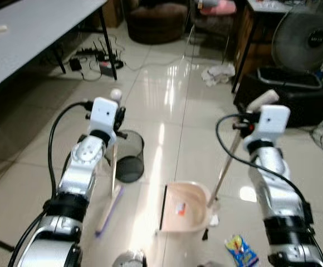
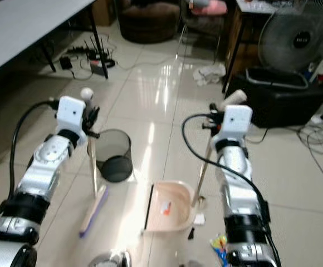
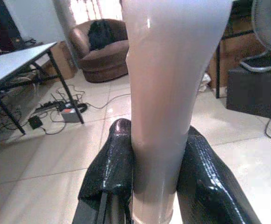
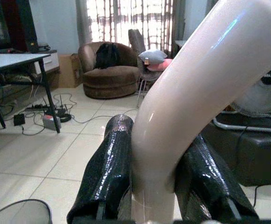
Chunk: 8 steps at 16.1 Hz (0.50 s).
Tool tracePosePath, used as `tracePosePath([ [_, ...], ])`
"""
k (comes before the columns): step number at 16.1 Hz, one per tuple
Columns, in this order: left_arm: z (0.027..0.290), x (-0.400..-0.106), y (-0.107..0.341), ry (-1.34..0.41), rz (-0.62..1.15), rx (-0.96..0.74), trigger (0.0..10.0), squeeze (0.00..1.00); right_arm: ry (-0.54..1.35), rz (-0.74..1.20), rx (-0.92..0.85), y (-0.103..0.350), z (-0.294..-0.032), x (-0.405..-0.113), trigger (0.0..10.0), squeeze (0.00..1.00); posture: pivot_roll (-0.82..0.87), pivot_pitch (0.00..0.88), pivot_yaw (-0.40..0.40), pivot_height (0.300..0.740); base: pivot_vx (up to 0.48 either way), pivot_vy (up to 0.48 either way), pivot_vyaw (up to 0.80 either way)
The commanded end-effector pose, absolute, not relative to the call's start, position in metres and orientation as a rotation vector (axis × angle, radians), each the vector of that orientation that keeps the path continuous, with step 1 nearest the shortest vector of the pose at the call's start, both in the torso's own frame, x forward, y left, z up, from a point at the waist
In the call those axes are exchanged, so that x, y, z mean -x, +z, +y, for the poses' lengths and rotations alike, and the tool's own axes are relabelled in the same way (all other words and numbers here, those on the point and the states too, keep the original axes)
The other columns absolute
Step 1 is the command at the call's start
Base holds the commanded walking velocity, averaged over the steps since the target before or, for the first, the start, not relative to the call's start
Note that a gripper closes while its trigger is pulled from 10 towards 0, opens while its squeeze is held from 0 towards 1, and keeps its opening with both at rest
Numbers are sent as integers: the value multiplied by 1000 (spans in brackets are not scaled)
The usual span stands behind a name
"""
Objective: Sweep floor
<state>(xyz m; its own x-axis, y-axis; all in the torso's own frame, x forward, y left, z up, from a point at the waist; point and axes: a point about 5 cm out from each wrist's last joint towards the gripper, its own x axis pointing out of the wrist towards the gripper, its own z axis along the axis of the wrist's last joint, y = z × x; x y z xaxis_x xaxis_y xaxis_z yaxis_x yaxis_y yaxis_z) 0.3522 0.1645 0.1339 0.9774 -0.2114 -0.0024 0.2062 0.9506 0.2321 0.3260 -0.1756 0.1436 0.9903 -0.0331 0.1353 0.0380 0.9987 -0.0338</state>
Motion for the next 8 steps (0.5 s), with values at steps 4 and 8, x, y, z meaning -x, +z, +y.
tracePosePath([
  [4,154,-360,143,-252,-84,-236,10000,0,-11,-226,90,151,-167,-336,10000,0,57,245,63,740,0,0,0],
  [8,151,-354,134,-284,-96,-230,10000,0,19,-251,122,146,-154,-343,10000,0,71,297,71,740,0,0,0],
])
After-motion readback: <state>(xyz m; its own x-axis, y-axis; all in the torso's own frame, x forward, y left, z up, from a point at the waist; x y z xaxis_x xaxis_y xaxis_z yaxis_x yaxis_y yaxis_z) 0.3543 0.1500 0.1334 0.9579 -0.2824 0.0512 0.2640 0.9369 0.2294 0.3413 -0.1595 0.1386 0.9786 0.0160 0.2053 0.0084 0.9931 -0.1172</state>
